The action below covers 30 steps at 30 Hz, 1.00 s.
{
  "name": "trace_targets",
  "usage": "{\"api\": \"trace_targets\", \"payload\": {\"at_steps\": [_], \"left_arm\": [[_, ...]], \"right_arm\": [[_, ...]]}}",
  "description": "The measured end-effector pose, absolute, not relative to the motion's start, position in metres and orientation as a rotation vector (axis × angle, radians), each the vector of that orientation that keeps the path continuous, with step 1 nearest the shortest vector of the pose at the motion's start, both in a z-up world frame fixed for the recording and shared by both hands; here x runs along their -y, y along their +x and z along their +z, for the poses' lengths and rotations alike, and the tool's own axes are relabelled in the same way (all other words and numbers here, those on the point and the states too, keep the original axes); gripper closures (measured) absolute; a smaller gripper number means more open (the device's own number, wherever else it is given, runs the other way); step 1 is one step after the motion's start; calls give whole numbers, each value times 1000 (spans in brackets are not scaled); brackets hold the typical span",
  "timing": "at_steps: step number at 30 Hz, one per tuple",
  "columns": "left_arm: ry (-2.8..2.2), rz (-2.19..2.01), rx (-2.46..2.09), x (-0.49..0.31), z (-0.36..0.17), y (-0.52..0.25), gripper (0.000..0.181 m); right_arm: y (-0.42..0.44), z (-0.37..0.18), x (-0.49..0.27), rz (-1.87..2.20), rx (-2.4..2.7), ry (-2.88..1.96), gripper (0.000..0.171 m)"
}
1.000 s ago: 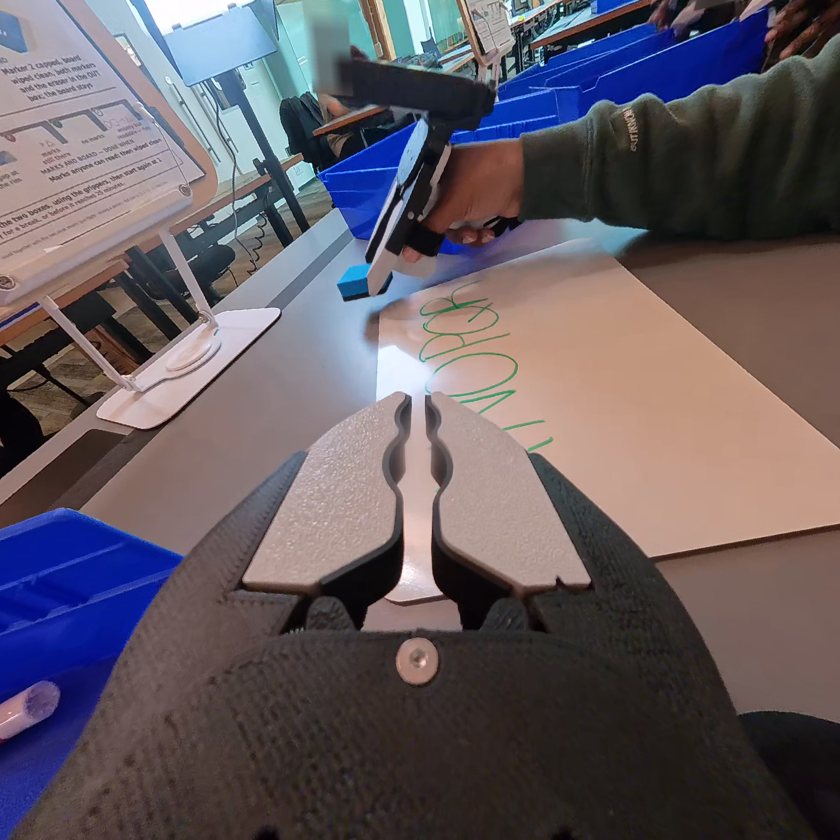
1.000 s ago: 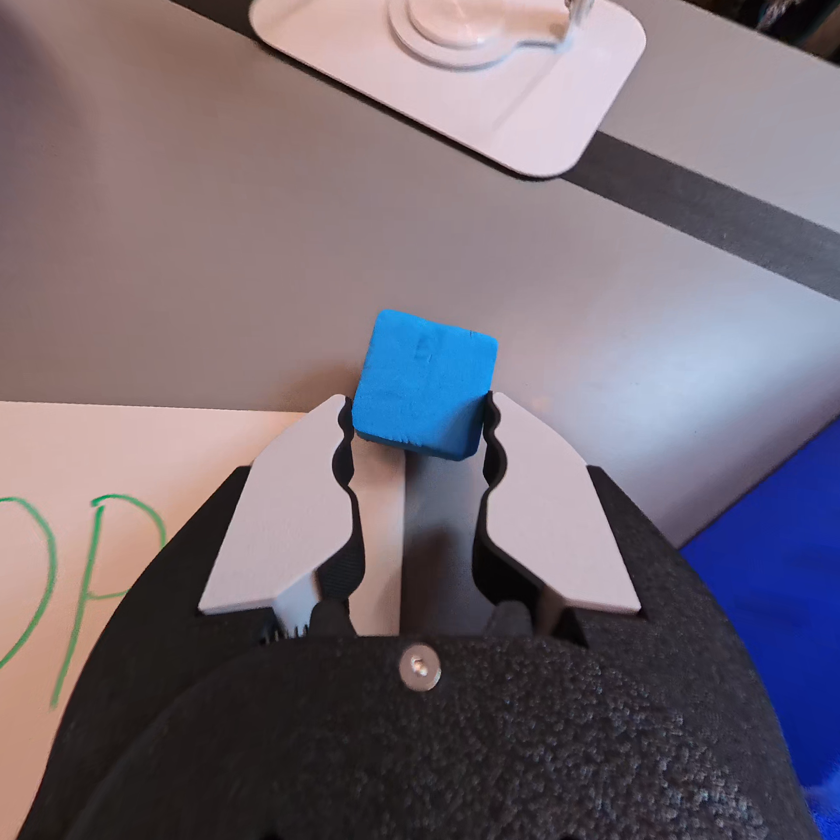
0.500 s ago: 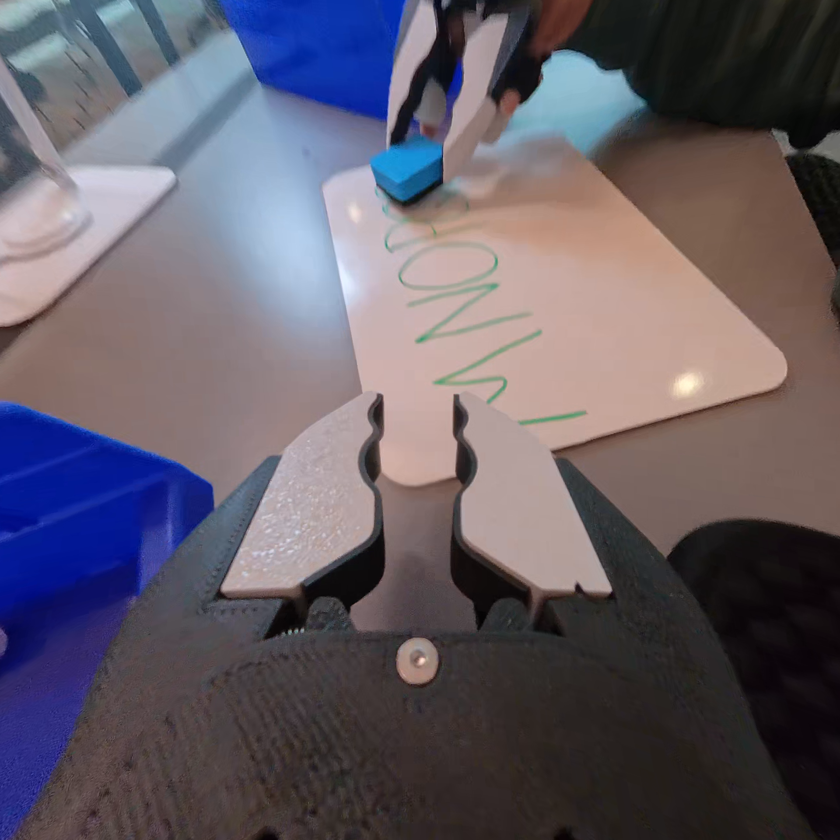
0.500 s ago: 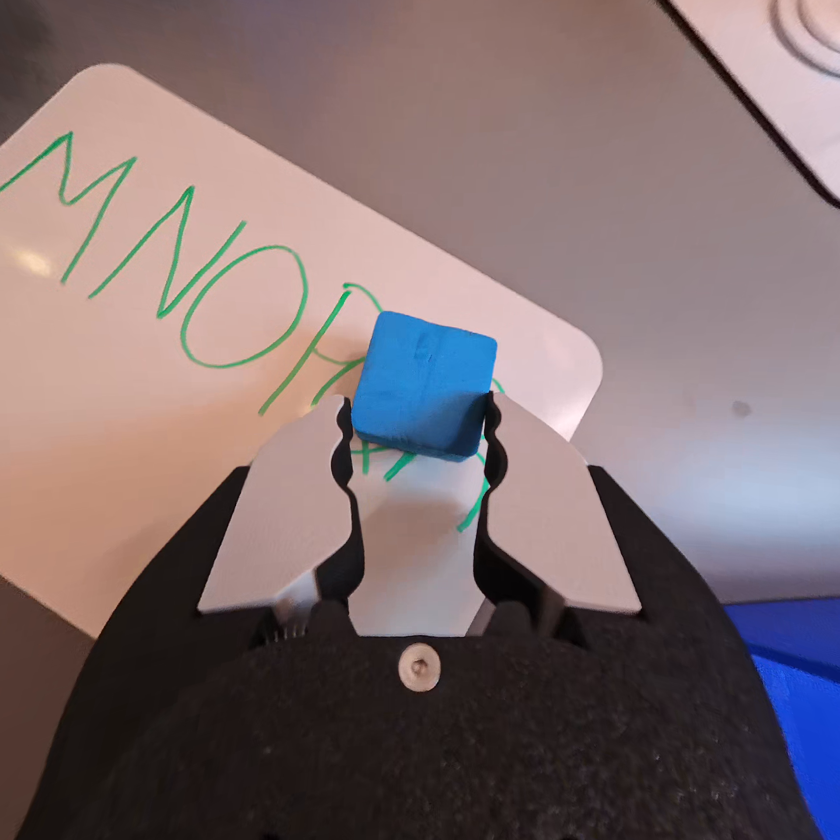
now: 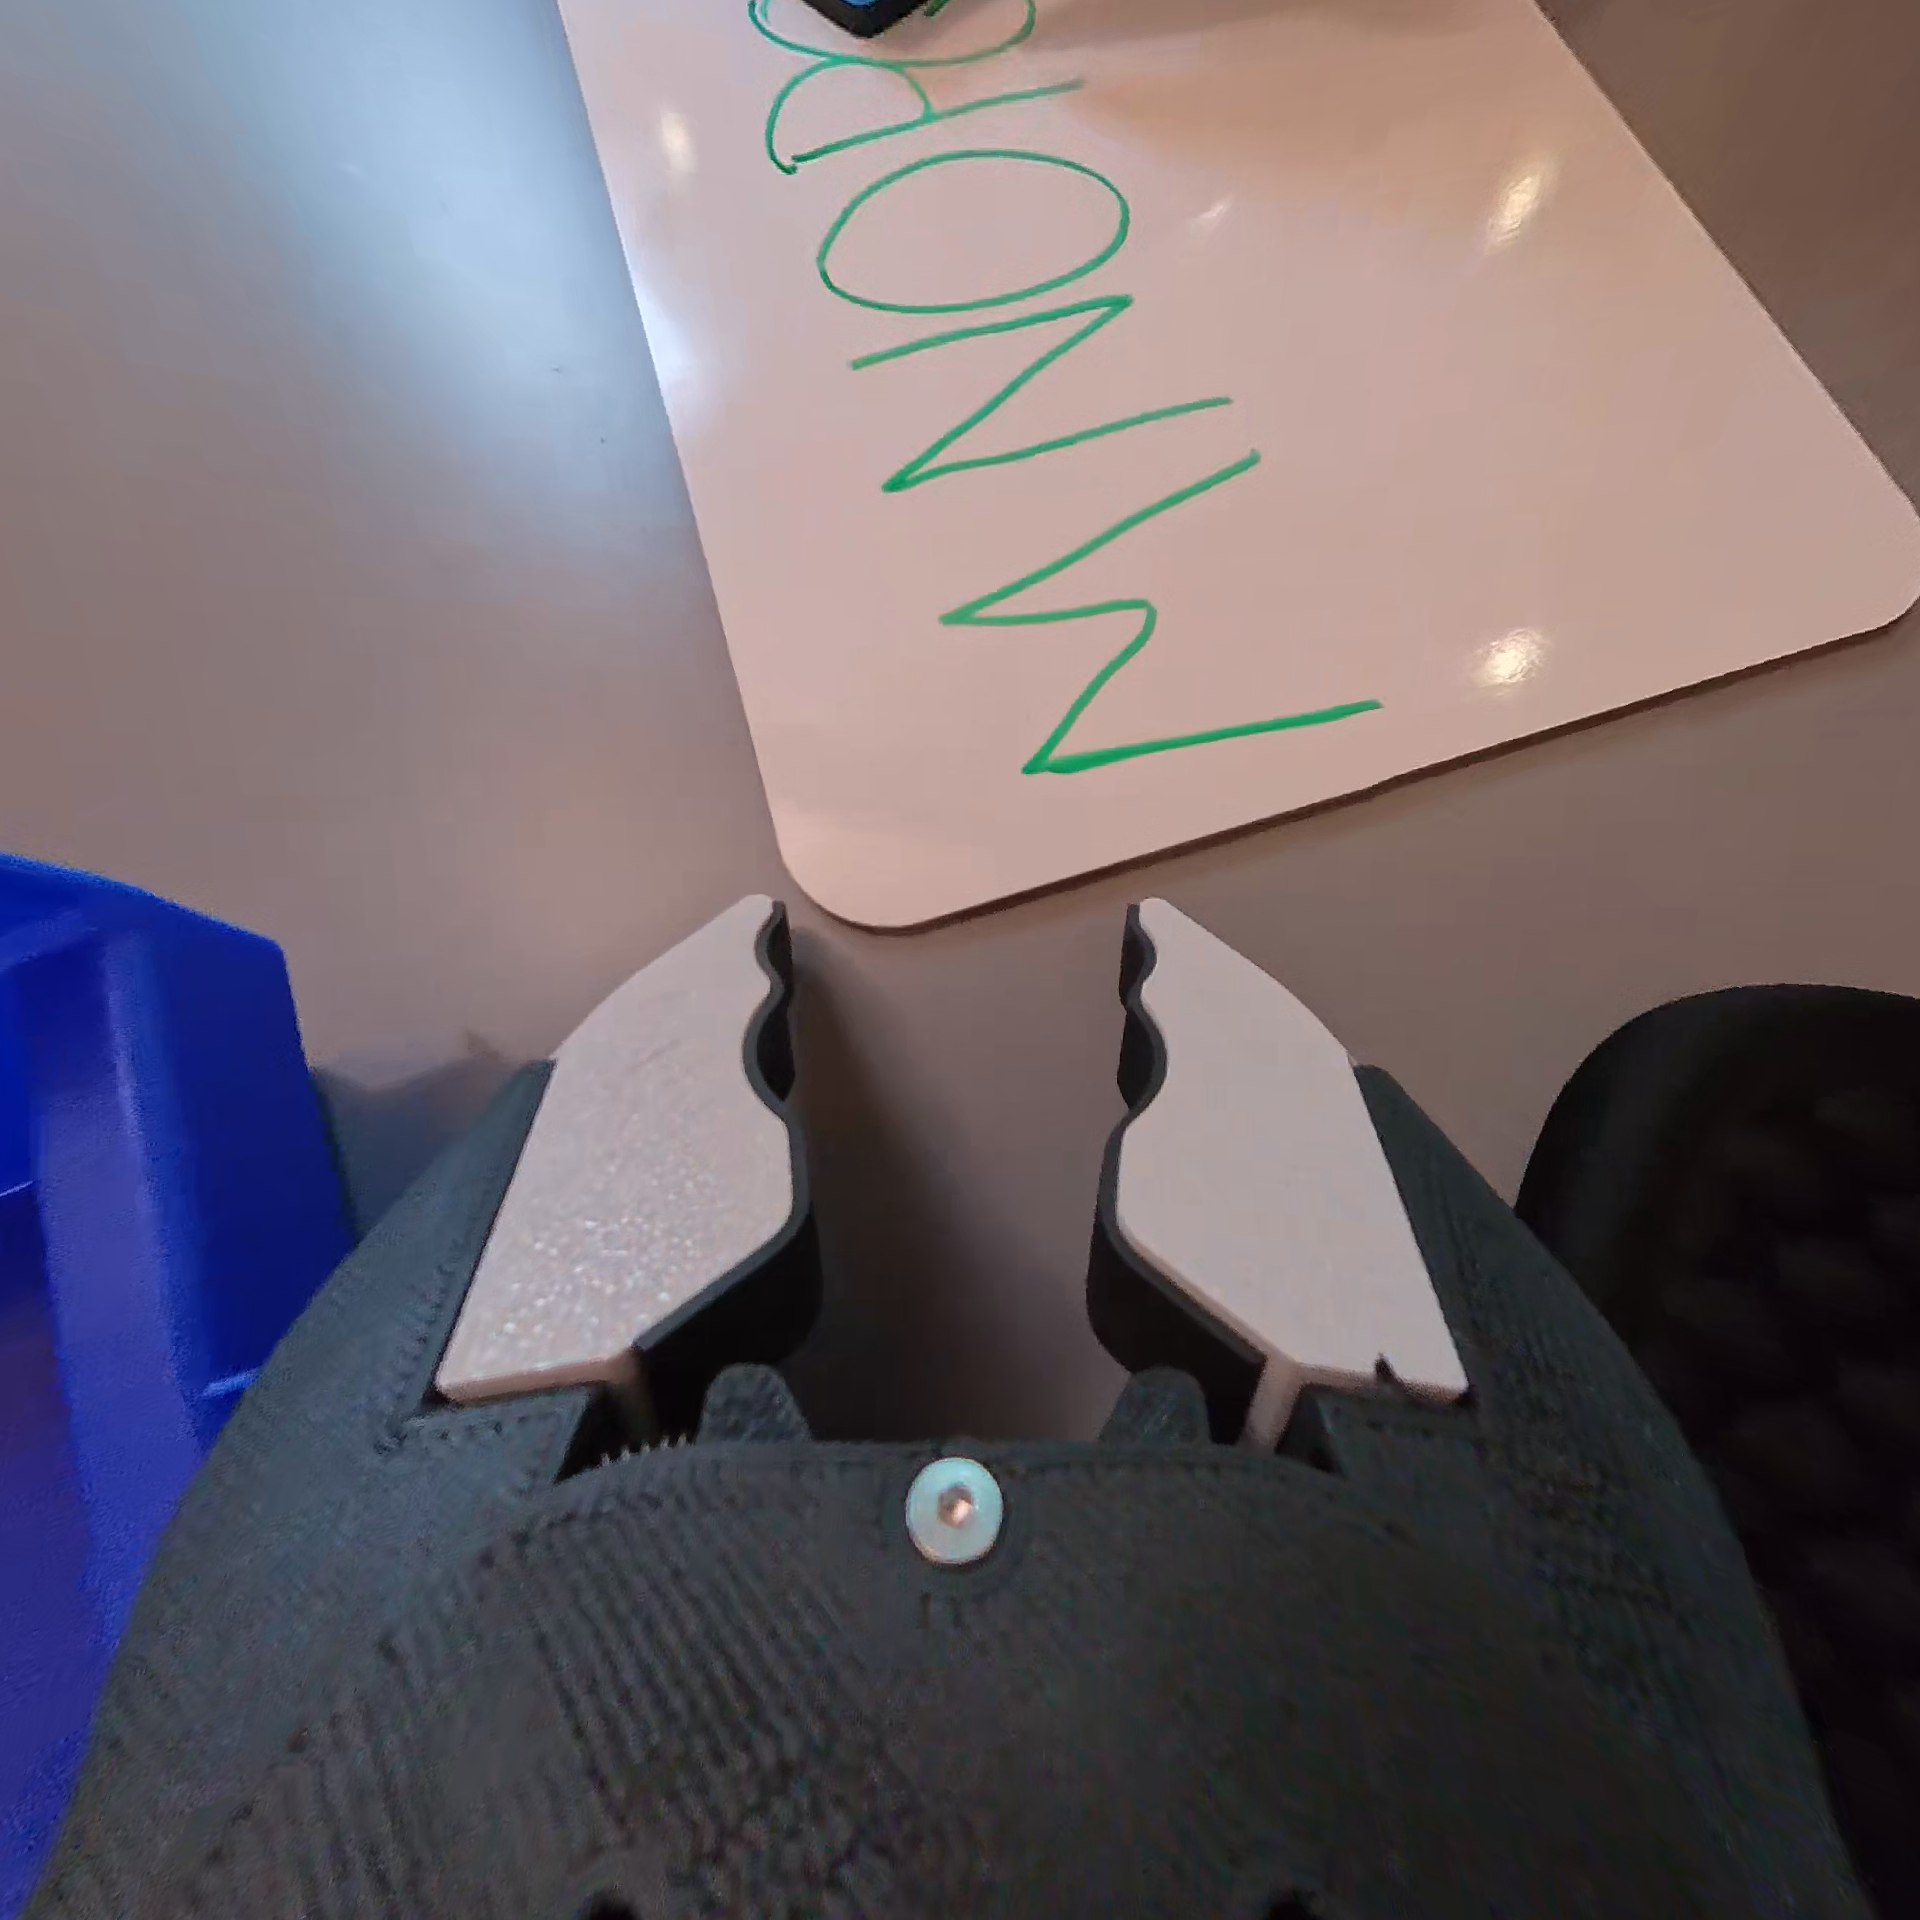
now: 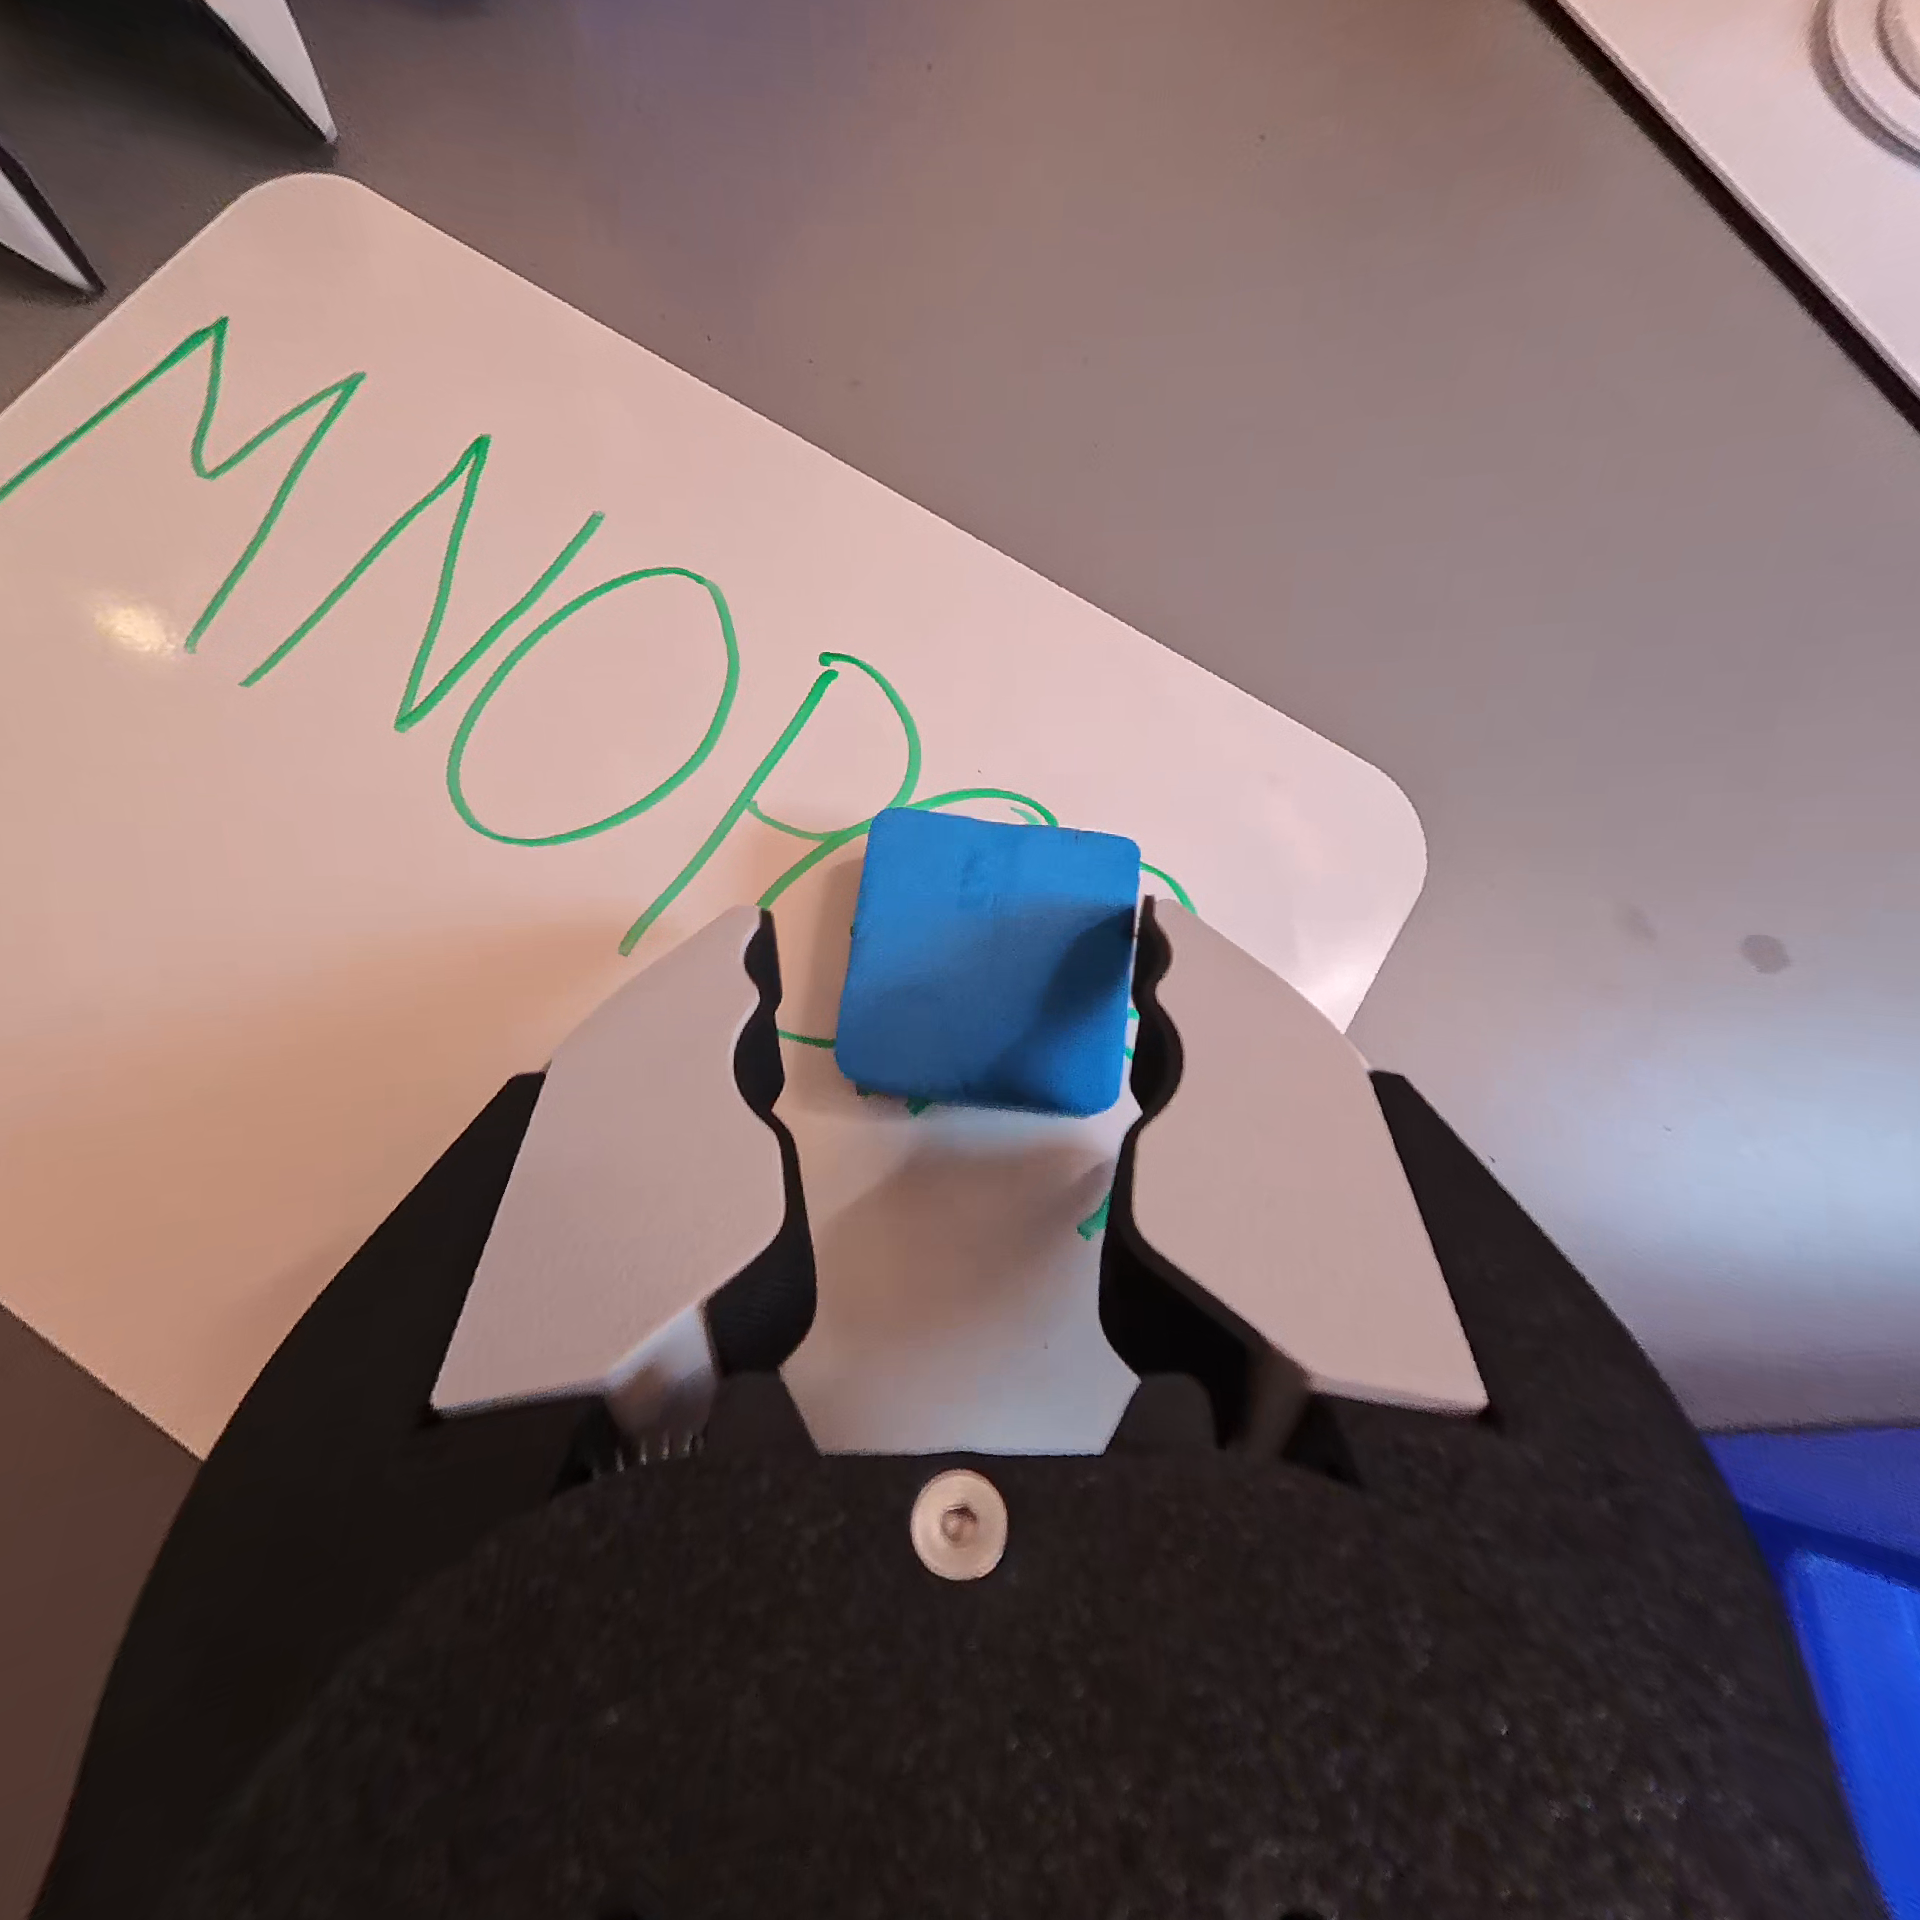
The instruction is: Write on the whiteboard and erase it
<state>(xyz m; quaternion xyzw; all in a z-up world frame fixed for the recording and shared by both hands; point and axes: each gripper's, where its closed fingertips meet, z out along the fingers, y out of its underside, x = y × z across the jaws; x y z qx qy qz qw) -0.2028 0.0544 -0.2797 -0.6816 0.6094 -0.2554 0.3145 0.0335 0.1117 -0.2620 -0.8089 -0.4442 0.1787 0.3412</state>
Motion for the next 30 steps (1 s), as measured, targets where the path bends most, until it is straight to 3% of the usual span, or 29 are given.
{"api": "trace_targets", "payload": {"at_steps": [5, 8, 16, 20, 25, 30], "left_arm": [[-1814, -683, -1605, -51, -280, -199, 125], [-1843, -669, -1578, -53, -281, -198, 126], [-1886, -637, -1546, -55, -281, -196, 131], [-1871, -633, -1569, -50, -280, -192, 141], [-1870, -654, -1598, -43, -281, -191, 134], [-1836, -646, -1630, -40, -280, -191, 139]], "right_arm": [[38, -256, -114, 436, 1139, -2106, 104], [40, -263, -112, 417, 1161, -2126, 120], [19, -263, -93, 400, 1315, -2068, 122], [71, -263, -143, 339, 947, -2237, 123], [-1, -264, -88, 431, 1261, -2077, 123], [67, -263, -94, 331, 1087, -2218, 122]]}}
